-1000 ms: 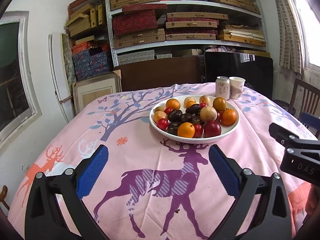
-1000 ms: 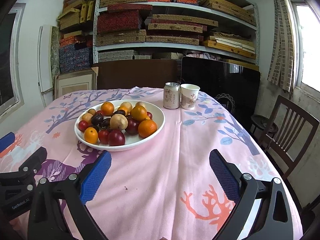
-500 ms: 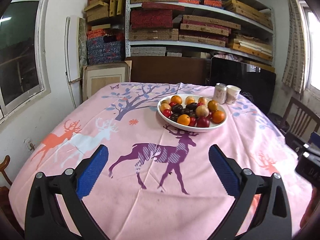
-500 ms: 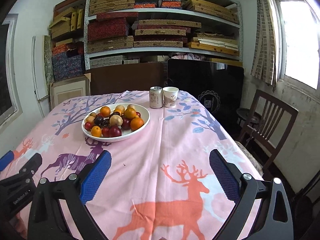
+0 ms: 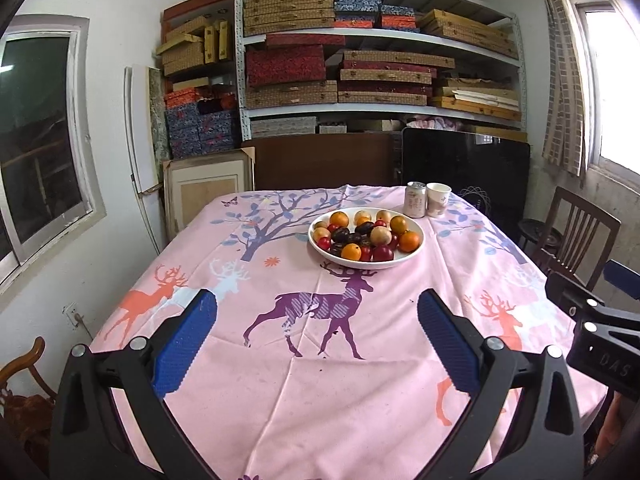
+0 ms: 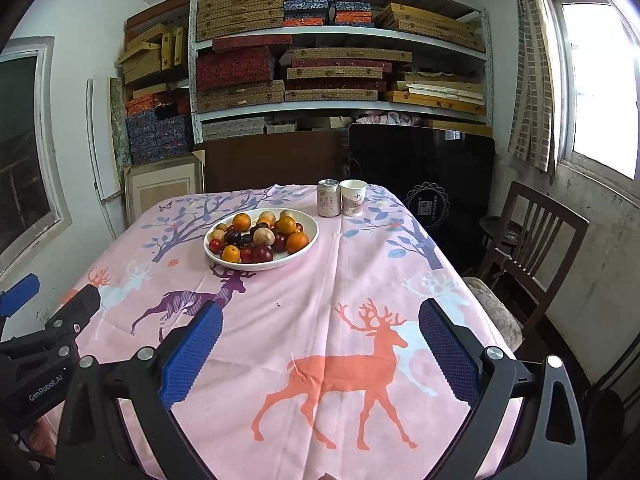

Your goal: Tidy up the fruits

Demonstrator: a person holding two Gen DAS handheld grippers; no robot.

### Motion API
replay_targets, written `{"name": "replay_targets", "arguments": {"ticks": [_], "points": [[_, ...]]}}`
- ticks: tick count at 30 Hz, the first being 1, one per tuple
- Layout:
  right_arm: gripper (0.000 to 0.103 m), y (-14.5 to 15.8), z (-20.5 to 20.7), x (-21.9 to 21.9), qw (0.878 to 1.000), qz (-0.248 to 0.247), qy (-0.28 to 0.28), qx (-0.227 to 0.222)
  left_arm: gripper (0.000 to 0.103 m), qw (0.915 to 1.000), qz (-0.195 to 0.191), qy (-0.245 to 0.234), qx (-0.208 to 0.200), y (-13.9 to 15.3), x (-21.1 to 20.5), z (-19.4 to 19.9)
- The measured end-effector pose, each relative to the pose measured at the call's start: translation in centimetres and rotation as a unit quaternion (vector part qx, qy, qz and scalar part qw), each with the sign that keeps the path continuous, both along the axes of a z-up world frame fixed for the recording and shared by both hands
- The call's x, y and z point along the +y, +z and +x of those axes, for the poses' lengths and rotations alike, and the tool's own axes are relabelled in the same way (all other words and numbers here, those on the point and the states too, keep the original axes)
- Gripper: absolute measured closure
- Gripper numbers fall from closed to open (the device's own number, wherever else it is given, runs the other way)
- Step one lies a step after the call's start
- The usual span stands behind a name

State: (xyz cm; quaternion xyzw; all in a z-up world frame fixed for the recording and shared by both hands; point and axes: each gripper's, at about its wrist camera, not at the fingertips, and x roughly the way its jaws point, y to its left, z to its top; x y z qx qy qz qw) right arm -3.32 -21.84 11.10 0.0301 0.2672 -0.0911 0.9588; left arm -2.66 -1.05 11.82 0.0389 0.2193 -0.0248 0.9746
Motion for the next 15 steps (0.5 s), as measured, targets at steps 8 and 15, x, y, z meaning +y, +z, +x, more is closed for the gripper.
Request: {"name": "replay_targets", "arguments": {"ticks": [8, 15], "points": [[0.004, -0.3, 0.3, 0.9, 1.0, -0.018, -0.002, 0.016, 0.004, 0.9998, -0.005, -0.006, -0.017, 0.6, 0.5, -1.5], [0.004, -0.3, 0.3, 1.2, 1.0, -0.024, -0.005, 0.015, 0.004, 0.9996, -0.001, 0.012, -0.027, 1.1, 0.7, -1.2]]}}
